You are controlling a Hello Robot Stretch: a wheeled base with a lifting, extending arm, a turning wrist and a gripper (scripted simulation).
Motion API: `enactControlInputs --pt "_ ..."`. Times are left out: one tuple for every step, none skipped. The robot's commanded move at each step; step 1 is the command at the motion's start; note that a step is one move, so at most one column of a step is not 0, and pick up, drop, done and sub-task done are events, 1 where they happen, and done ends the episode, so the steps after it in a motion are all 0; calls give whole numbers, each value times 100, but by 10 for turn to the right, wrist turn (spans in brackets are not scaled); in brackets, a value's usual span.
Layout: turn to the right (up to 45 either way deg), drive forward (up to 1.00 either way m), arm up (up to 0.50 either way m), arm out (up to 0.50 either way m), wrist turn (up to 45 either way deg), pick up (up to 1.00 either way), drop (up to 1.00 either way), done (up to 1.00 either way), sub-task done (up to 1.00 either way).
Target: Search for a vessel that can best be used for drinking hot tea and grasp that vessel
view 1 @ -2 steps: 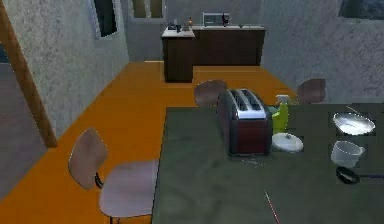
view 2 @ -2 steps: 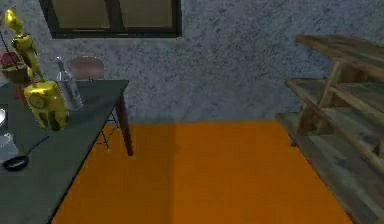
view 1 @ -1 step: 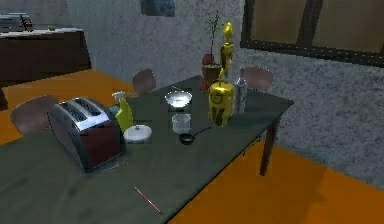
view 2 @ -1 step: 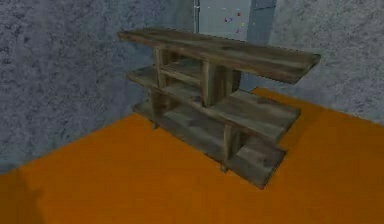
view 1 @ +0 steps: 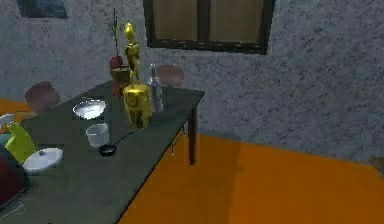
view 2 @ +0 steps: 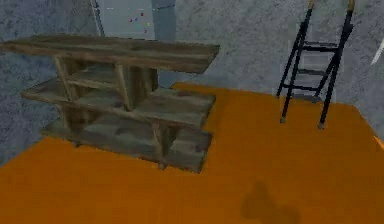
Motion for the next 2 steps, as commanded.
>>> enactControlInputs --pt "0 65 0 0 0 0 0 0 0" --pt "-450 0 0 0 0 0 0 0 0"
